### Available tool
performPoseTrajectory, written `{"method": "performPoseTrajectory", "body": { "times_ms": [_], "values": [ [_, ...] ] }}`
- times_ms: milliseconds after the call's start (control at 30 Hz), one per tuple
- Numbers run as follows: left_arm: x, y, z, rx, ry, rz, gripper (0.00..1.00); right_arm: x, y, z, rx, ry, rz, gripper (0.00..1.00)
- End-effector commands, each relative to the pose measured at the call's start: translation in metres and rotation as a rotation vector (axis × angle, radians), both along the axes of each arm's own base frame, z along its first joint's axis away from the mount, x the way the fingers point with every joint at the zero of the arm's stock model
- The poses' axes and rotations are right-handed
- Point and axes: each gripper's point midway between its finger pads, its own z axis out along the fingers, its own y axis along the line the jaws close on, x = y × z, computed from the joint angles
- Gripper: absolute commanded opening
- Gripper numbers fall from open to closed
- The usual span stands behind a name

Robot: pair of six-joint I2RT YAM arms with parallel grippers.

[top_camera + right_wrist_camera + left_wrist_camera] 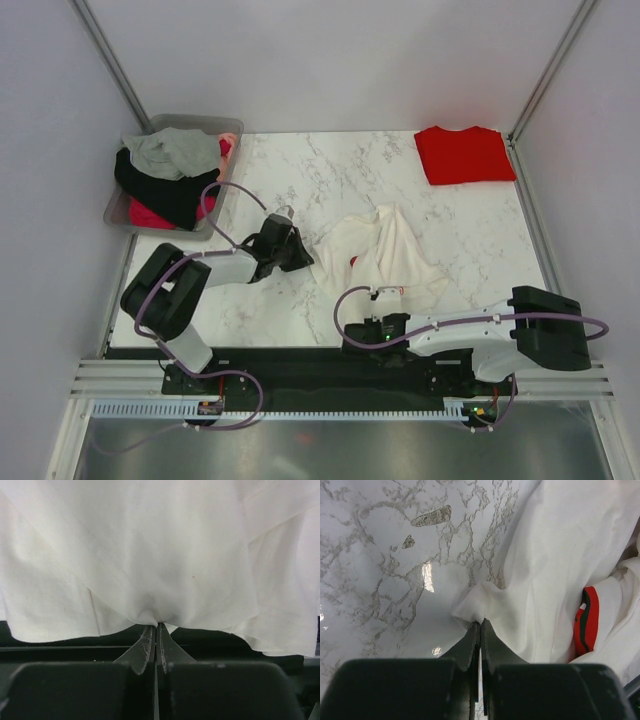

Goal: Fold and stack the t-shirts
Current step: Flatten the tshirt out

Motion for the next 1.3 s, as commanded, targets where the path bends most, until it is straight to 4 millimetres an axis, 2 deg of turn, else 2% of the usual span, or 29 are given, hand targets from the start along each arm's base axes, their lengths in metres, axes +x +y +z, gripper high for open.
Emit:
{"method": "performPoseTrajectory", "body": {
  "times_ms": [0, 67, 100, 167, 200, 233, 267, 300, 333, 367, 433, 467, 500, 533, 567, 600, 633, 667, 700, 733, 800, 833, 967, 1000, 1067, 1100, 1133, 1200, 1267],
  "values": [
    [-0.008, 0.009, 0.001, 0.022, 0.006, -0.017, 0.02, 0.012, -0.003, 0.011, 0.016, -0.067, -0.019, 0.0],
    [-0.01, 0.011, 0.009, 0.024, 0.01, -0.016, 0.02, 0.011, -0.005, 0.018, 0.026, -0.062, -0.019, 0.0],
    [-0.008, 0.012, 0.025, 0.013, -0.024, -0.008, 0.02, 0.011, -0.006, 0.023, 0.033, -0.067, -0.017, 0.0],
    [-0.007, 0.018, 0.042, 0.027, -0.048, 0.011, 0.02, 0.016, -0.007, 0.049, 0.069, -0.104, -0.016, 0.0],
    [-0.012, 0.029, 0.047, 0.067, -0.04, 0.038, 0.02, 0.02, -0.008, 0.061, 0.082, -0.126, -0.021, 0.0],
    [-0.011, 0.032, 0.072, 0.054, -0.096, 0.045, 0.02, 0.024, -0.008, 0.086, 0.12, -0.15, -0.028, 0.0],
    [-0.007, 0.035, 0.091, 0.051, -0.139, 0.058, 0.02, 0.032, -0.011, 0.102, 0.131, -0.194, -0.037, 0.0],
    [-0.011, 0.042, 0.1, 0.074, -0.144, 0.07, 0.02, 0.037, -0.013, 0.116, 0.138, -0.218, -0.028, 0.0],
    [-0.012, 0.046, 0.127, 0.06, -0.206, 0.068, 0.02, 0.045, -0.015, 0.142, 0.164, -0.245, -0.046, 0.0],
    [-0.009, 0.048, 0.15, 0.052, -0.245, 0.073, 0.02, 0.051, -0.018, 0.156, 0.163, -0.27, -0.051, 0.0],
    [-0.015, 0.06, 0.175, 0.082, -0.288, 0.077, 0.02, 0.071, -0.025, 0.192, 0.142, -0.336, -0.059, 0.0],
    [-0.015, 0.064, 0.21, 0.061, -0.358, 0.093, 0.02, 0.077, -0.027, 0.203, 0.129, -0.351, -0.059, 0.0],
    [-0.015, 0.072, 0.225, 0.07, -0.391, 0.117, 0.02, 0.083, -0.029, 0.213, 0.118, -0.361, -0.058, 0.0],
    [-0.021, 0.081, 0.232, 0.104, -0.394, 0.114, 0.02, 0.094, -0.034, 0.233, 0.091, -0.39, -0.059, 0.0],
    [-0.022, 0.089, 0.266, 0.092, -0.463, 0.142, 0.02, 0.098, -0.037, 0.244, 0.084, -0.406, -0.069, 0.0],
    [-0.024, 0.096, 0.278, 0.103, -0.483, 0.152, 0.02, 0.102, -0.04, 0.263, 0.098, -0.433, -0.079, 0.0],
    [-0.027, 0.101, 0.291, 0.125, -0.518, 0.146, 0.02, 0.109, -0.047, 0.272, 0.077, -0.454, -0.083, 0.0],
    [-0.034, 0.109, 0.316, 0.122, -0.561, 0.159, 0.02, 0.112, -0.05, 0.282, 0.081, -0.472, -0.088, 0.0],
    [-0.036, 0.116, 0.327, 0.139, -0.586, 0.178, 0.02, 0.116, -0.054, 0.29, 0.082, -0.486, -0.098, 0.0],
    [-0.04, 0.122, 0.352, 0.139, -0.64, 0.186, 0.02, 0.122, -0.064, 0.307, 0.081, -0.515, -0.115, 0.0],
    [-0.048, 0.133, 0.369, 0.155, -0.672, 0.202, 0.02, 0.13, -0.08, 0.332, 0.092, -0.556, -0.166, 0.0],
    [-0.053, 0.137, 0.385, 0.151, -0.708, 0.205, 0.02, 0.132, -0.086, 0.342, 0.093, -0.575, -0.178, 0.0],
    [-0.07, 0.147, 0.417, 0.13, -0.776, 0.213, 0.02, 0.138, -0.107, 0.385, 0.114, -0.656, -0.222, 0.0],
    [-0.077, 0.151, 0.425, 0.12, -0.799, 0.219, 0.02, 0.136, -0.111, 0.401, 0.133, -0.686, -0.217, 0.0],
    [-0.088, 0.16, 0.445, 0.109, -0.856, 0.229, 0.02, 0.134, -0.118, 0.418, 0.145, -0.724, -0.215, 0.0],
    [-0.093, 0.163, 0.453, 0.103, -0.882, 0.235, 0.02, 0.133, -0.121, 0.435, 0.166, -0.761, -0.196, 0.0],
    [-0.104, 0.17, 0.471, 0.097, -0.934, 0.239, 0.02, 0.13, -0.125, 0.446, 0.188, -0.787, -0.174, 0.0],
    [-0.116, 0.176, 0.49, 0.095, -0.999, 0.227, 0.02, 0.12, -0.134, 0.475, 0.265, -0.864, -0.123, 0.0],
    [-0.137, 0.184, 0.517, 0.06, -1.082, 0.224, 0.02, 0.112, -0.142, 0.496, 0.332, -0.924, -0.105, 0.0]
  ]
}}
